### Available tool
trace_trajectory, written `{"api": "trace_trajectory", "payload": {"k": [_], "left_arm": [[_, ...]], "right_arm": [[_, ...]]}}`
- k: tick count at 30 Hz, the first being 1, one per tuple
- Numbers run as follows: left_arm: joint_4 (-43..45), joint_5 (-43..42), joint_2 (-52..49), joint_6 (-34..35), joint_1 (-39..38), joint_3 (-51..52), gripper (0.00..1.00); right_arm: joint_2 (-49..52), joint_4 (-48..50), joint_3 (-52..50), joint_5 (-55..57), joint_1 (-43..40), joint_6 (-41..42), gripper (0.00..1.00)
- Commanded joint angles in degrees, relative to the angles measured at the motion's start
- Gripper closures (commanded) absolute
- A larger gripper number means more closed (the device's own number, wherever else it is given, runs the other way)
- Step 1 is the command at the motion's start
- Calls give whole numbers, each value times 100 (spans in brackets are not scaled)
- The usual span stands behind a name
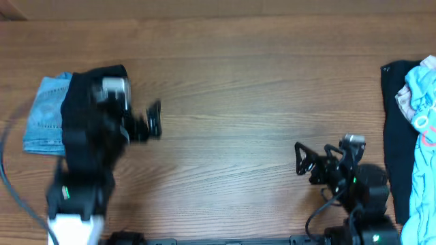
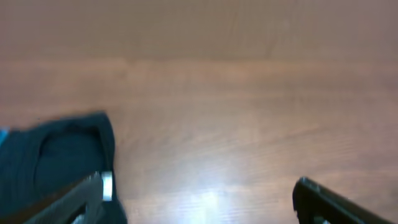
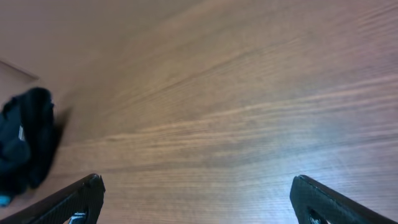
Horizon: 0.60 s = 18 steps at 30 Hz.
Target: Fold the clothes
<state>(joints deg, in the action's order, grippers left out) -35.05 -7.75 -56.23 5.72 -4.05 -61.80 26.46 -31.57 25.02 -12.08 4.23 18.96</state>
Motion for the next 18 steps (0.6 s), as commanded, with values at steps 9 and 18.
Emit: {"api": "trace_trajectory", "payload": {"k": [9, 18], "left_arm": [[-1738, -2382, -2802, -723, -22, -3766, 0], [-2216, -1906, -2811, -1049, -22, -3766, 0]], "right_arm": [[4597, -955, 4138, -876, -83, -564, 0], [6896, -2828, 7215, 457, -2413, -81, 1]]}}
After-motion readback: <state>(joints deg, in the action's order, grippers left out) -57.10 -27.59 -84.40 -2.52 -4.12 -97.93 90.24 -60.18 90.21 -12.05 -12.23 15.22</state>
